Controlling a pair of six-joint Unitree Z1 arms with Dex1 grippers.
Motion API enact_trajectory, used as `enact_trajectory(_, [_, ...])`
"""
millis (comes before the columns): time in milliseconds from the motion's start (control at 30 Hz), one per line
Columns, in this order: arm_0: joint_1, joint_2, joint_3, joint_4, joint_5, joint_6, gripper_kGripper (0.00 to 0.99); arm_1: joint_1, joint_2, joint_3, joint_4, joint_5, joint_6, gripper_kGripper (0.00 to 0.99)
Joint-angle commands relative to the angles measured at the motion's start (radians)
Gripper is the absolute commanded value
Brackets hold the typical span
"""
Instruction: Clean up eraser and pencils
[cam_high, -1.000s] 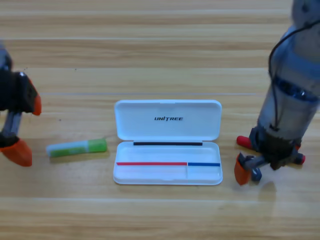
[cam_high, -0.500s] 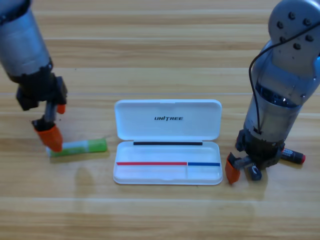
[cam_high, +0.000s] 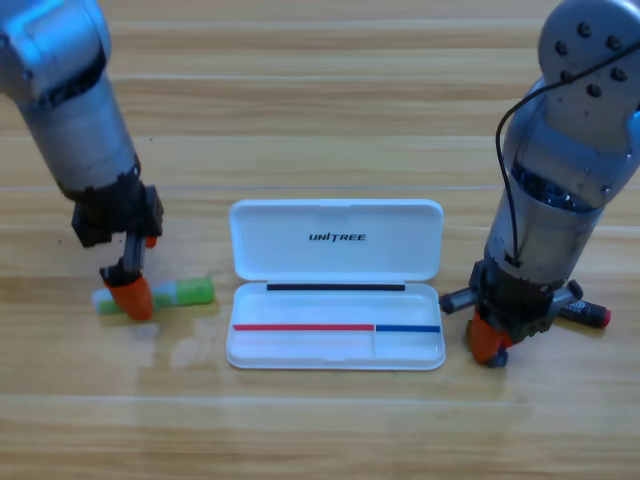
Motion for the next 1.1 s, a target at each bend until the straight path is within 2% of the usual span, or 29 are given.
enact_trajectory(33, [0.016,0.039,0.069,-0.06,0.014,0.012,0.989,-0.041,0.067,0.059,-0.012,0.041,-0.016,0.0])
enact_trajectory(200, [0.016,0.034,0.107,-0.099,0.018,0.012,0.988,-0.042,0.007,0.079,0.035,0.067,-0.083,0.0])
enact_trajectory(367, [0.015,0.033,0.144,-0.144,0.02,0.015,0.988,-0.041,-0.122,0.056,0.17,0.076,-0.441,0.0])
enact_trajectory(533, [0.009,0.036,0.155,-0.164,0.022,0.017,0.974,-0.027,-0.191,0.025,0.259,0.101,-0.77,0.0])
enact_trajectory(733, [0.001,0.039,0.161,-0.184,0.034,0.012,0.927,0.025,-0.119,-0.066,0.27,0.096,-0.953,0.0])
enact_trajectory(1100, [-0.013,0.046,0.187,-0.228,0.049,0.007,0.778,0.081,0.076,-0.265,0.268,0.102,-1.063,0.0])
